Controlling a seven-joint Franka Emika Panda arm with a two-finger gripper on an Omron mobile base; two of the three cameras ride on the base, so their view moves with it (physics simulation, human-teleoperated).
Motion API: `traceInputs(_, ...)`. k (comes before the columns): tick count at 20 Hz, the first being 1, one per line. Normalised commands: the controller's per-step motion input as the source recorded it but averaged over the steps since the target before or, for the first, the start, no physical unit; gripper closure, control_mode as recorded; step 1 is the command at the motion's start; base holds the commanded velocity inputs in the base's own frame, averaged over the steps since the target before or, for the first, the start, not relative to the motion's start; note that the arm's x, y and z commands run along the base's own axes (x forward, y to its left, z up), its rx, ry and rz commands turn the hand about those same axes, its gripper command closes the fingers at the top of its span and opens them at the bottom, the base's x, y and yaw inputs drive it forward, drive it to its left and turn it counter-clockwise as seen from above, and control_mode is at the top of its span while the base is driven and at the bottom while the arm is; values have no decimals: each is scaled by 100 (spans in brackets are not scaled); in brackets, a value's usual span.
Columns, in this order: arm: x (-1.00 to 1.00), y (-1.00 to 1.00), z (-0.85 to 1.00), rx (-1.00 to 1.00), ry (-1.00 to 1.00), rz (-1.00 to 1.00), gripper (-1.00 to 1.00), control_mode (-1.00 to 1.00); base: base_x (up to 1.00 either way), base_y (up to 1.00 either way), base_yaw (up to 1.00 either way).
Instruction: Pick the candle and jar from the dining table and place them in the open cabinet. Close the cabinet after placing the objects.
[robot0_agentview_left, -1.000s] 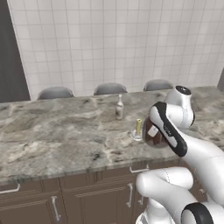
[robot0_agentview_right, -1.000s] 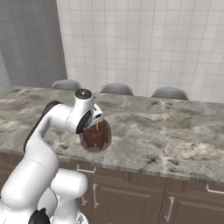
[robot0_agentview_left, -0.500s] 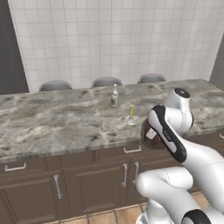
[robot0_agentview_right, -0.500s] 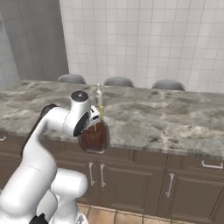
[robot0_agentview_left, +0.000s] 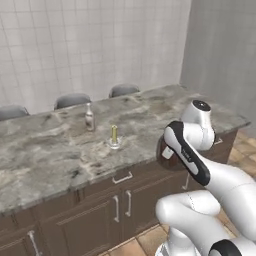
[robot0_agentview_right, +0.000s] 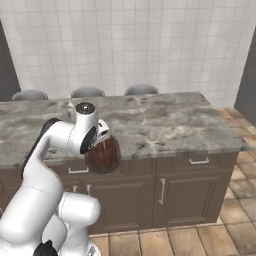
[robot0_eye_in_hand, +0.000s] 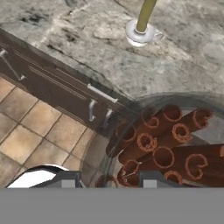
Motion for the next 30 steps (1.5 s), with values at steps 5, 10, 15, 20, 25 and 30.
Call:
traceInputs(5,0,0,0,0,0,0,100,100,0,22,-61)
traceInputs(10,0,0,0,0,0,0,100,100,0,22,-62)
traceInputs(15,0,0,0,0,0,0,100,100,0,21,-61)
traceInputs(20,0,0,0,0,0,0,100,100,0,18,-61)
traceInputs(25,0,0,0,0,0,0,100,100,18,14,-53)
traceInputs(30,0,0,0,0,0,0,100,100,74,6,-29)
